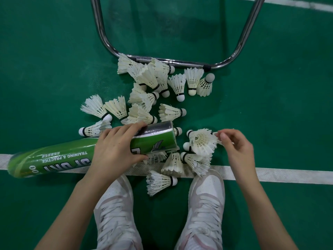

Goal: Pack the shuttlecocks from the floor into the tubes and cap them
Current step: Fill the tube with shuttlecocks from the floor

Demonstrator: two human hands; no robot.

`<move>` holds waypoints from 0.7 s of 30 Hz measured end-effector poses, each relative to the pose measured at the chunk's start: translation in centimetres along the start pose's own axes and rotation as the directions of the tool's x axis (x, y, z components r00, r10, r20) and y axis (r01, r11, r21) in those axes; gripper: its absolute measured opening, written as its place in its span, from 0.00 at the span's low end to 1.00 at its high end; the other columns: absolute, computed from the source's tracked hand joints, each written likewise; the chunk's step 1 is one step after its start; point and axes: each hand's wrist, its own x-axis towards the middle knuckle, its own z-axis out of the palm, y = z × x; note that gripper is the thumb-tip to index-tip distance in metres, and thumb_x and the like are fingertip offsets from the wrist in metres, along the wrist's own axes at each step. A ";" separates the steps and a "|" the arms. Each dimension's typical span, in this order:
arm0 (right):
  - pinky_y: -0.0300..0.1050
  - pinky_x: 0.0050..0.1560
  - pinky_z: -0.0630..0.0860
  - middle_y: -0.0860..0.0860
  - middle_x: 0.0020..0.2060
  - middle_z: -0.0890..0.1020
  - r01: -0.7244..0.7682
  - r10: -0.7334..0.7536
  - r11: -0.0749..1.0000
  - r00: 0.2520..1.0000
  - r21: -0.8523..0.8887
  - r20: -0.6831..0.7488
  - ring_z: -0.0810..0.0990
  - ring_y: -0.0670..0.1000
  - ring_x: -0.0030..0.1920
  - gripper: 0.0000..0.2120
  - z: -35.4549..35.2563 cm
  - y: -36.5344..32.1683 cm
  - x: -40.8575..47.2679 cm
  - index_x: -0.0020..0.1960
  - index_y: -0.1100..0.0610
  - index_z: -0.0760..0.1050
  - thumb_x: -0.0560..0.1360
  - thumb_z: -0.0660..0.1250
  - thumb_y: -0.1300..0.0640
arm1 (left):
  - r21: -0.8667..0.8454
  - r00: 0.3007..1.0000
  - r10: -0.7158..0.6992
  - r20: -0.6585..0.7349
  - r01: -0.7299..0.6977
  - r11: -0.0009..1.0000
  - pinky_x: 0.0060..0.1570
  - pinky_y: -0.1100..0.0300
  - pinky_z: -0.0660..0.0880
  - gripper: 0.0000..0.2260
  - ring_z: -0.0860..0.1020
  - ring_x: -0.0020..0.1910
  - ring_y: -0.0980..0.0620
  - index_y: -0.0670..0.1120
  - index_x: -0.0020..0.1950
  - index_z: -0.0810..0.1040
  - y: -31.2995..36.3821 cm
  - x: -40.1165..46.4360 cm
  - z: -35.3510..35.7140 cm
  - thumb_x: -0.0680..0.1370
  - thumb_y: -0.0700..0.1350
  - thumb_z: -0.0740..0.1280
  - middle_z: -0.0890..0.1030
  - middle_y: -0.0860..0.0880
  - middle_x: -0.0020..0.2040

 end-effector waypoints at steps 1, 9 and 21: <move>0.37 0.53 0.73 0.47 0.45 0.82 -0.005 0.003 0.999 0.999 -0.038 -0.053 0.79 0.46 0.48 0.06 -0.2 0.5 -0.1 0.46 0.51 0.77 0.76 0.64 0.61 | 0.001 1.000 -0.001 0.000 0.001 1.000 0.56 0.49 0.68 0.38 0.75 0.56 0.46 0.55 0.66 0.67 0.0 0.0 0.0 0.59 0.59 0.77 0.78 0.53 0.59; 0.48 0.61 0.67 0.54 0.57 0.74 -0.176 0.080 0.927 0.956 -0.330 -0.283 0.70 0.55 0.60 0.20 -0.7 3.5 0.8 0.61 0.59 0.71 0.72 0.71 0.58 | -0.003 1.000 0.005 -0.005 -0.005 1.000 0.56 0.47 0.68 0.38 0.76 0.56 0.45 0.55 0.66 0.67 0.0 -0.2 -0.1 0.59 0.58 0.77 0.78 0.52 0.58; 0.41 0.51 0.69 0.49 0.45 0.77 -0.144 0.099 0.982 0.946 -0.126 -0.308 0.74 0.46 0.51 0.05 0.8 0.8 0.8 0.50 0.54 0.72 0.76 0.66 0.56 | -0.005 1.000 0.014 -0.008 -0.014 1.000 0.55 0.49 0.69 0.38 0.76 0.55 0.45 0.54 0.66 0.68 0.2 -0.3 -0.2 0.58 0.58 0.78 0.79 0.51 0.57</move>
